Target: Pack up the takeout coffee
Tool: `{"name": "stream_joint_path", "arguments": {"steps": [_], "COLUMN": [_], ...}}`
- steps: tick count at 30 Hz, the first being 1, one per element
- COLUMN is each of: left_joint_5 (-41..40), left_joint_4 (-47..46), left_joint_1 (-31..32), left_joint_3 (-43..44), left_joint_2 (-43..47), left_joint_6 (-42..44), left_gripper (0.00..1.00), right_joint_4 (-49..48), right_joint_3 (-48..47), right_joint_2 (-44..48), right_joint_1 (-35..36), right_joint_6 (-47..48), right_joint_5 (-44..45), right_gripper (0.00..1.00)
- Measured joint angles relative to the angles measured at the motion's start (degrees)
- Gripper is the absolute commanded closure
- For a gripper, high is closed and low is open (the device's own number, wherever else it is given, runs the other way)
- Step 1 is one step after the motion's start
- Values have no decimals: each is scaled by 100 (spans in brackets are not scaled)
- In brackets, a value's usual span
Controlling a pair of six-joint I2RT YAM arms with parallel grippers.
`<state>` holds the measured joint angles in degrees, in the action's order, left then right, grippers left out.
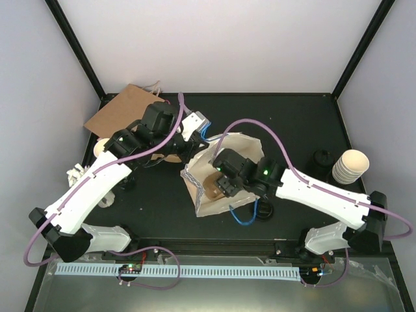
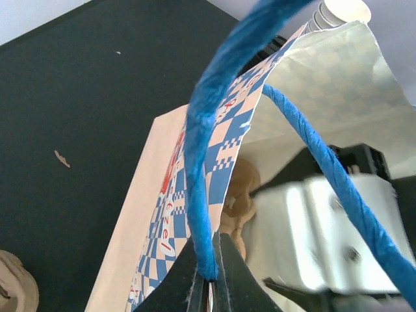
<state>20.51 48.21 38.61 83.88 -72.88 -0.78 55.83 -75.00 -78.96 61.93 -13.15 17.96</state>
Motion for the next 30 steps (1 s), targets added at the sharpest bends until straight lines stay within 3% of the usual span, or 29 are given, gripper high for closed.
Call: {"name": "stream_joint_path", "arguments": {"steps": [3, 5, 8, 9, 13, 18, 30], "left_joint_5": [-24, -66, -170, -243, -461, -737, -1261], "left_joint_4": [35, 68, 157, 190, 286, 295, 223], "left_joint_1": [22, 66, 184, 243, 393, 511, 761], "left_joint_3": [13, 13, 13, 13, 13, 9, -339], "left_joint_2": [48, 92, 131, 140, 177, 293, 632], "left_joint_6": [131, 232, 387, 459, 645, 852, 1169], "left_gripper": [99, 99, 99, 98, 98, 99, 98], "right_joint_4": [-127, -251, -391, -404, -455, -549, -1069], "right_joint_3": [317, 603, 935, 1012, 1060, 1110, 1751], "right_joint_2": [280, 420, 509, 514, 509, 501, -57], "right_joint_1": [345, 640, 863, 879, 883, 1084, 2236], "right_joint_6": [459, 828, 1331, 1462, 1891, 2140, 2350], "right_joint_5": [177, 356, 428, 422, 291, 83, 509], "right_gripper": [31, 44, 53, 58, 97, 99, 99]}}
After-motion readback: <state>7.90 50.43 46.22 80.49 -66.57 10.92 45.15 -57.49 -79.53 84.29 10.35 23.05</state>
